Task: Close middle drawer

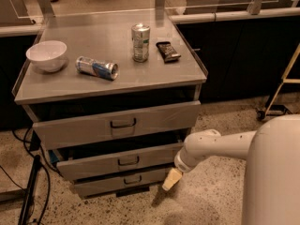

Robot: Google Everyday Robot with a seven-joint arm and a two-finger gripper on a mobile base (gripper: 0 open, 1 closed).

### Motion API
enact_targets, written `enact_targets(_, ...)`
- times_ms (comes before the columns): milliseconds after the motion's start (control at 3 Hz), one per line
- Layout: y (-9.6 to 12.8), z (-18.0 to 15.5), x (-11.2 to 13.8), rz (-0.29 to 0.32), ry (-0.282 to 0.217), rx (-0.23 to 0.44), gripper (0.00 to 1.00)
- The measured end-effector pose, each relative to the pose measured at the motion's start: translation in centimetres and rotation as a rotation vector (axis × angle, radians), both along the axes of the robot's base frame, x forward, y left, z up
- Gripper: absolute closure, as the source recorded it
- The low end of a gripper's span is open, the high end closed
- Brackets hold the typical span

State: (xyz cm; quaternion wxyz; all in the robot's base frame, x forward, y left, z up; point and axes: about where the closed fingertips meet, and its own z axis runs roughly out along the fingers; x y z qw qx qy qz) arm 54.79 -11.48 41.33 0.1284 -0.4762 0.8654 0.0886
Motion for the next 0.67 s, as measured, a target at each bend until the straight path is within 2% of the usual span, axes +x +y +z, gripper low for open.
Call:
enact_targets(333, 0.00, 0.00, 0.00, 0.000, 0.000, 0.000, 0.19)
enact_targets(667, 0.05, -0.44, 0.38, -0.008, 0.006, -0.010, 0.42)
